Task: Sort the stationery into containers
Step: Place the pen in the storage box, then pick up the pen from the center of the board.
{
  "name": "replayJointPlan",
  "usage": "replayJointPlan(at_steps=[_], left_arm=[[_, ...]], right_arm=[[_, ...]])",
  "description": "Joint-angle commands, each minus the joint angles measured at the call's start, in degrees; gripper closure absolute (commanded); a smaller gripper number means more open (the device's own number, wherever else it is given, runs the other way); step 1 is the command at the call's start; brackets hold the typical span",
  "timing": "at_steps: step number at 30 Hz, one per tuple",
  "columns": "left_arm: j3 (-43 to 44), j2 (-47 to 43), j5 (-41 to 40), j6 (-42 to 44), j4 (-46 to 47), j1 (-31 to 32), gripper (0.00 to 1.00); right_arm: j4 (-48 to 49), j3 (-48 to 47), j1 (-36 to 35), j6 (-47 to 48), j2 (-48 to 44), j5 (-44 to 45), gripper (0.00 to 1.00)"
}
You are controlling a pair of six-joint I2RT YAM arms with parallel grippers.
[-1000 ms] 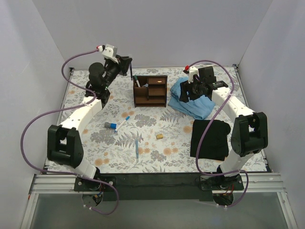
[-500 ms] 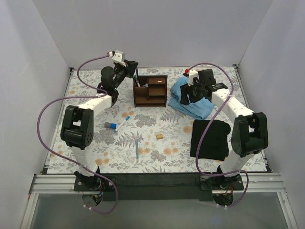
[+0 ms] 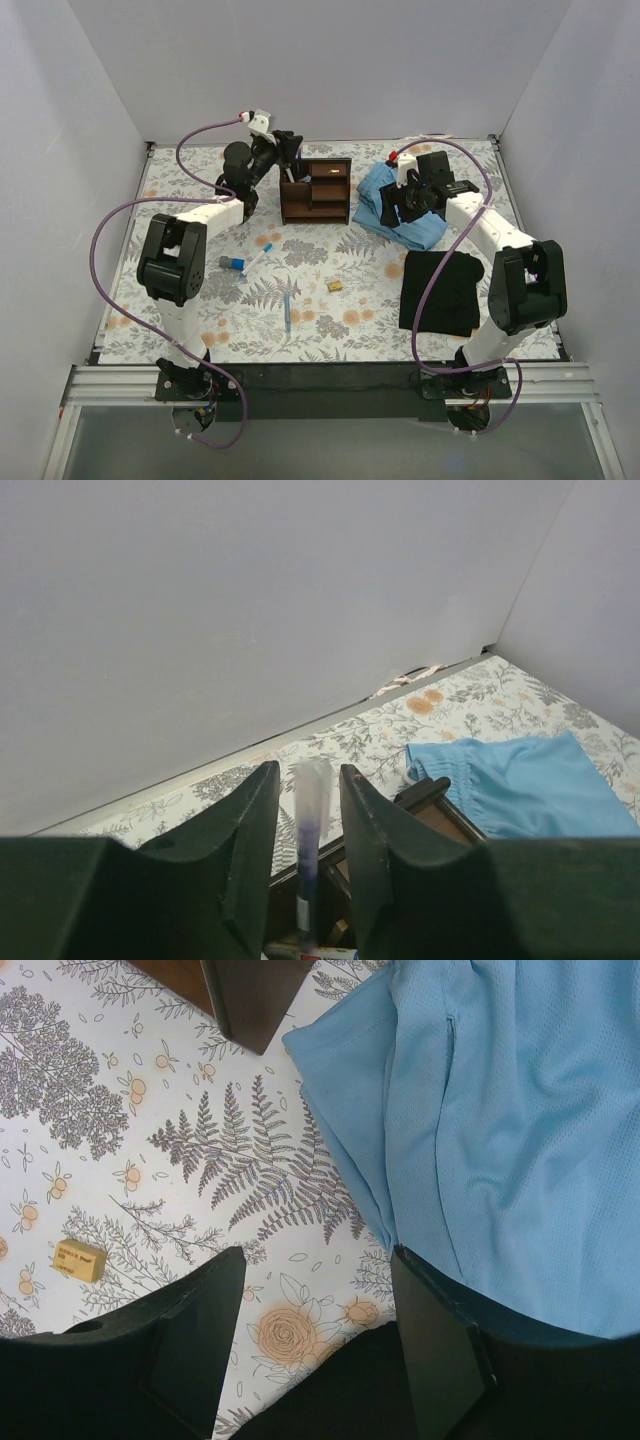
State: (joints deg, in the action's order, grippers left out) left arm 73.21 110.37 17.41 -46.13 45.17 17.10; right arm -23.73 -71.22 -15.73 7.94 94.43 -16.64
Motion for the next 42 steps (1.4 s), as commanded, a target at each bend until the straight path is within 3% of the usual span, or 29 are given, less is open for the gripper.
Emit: replayJointPlan(at_steps=[1,7,9,13,14,16,19,20,27,42], left_arm=[[-0.4,-4.0,-0.3,2.5,-0.3,0.3,0.65],[-1.3,-10.4,-4.8,7.2,-3.8,0.2,0.59],[-2.4,-16.5,-7.3,10.3,-9.1,0.2,0.54],[0.7,-27.2,-8.3,14.9,-36.2,-0.4,0.39],[2.9,-28.2,-3.7,16.4,-54.2,-0.6,0.39],[4.4,-29.4,-1.4,19.3,-73.1,-0.7,0.44],[0.9,-29.9,2.5,22.8,-86.3,-0.6,0.45],[-0.2,-29.2,2.6,23.3,-88.6,-0.5,0.51],[-8.9,-24.3,-5.0,23.9,-85.3,-0.5,0.55],[-7.6,-13.6,-6.4,21.4,-78.8,-0.5,0.54]], right_arm=[[1.9,-0.9,0.3,0.6,-1.0,-0.5,0.31],[2.2,-3.7,0.3,0.1,0.2,-0.5,0.31],[2.2,-4.1,0.3,0.1,0.2,-0.6,0.31],[1.9,-4.7,0.3,0.7,-0.9,-1.3,0.30],[2.1,-4.5,0.3,1.0,-1.2,-1.5,0.29],[2.2,-3.5,0.3,1.5,-1.9,-2.4,0.28],[2.8,-2.3,0.3,1.9,-3.2,-2.8,0.28],[2.8,-1.6,0.2,2.0,-3.5,-2.8,0.28],[2.4,-0.1,0.3,0.7,-5.0,-5.2,0.28],[3.1,3.5,0.3,0.0,-6.9,-6.0,0.27]])
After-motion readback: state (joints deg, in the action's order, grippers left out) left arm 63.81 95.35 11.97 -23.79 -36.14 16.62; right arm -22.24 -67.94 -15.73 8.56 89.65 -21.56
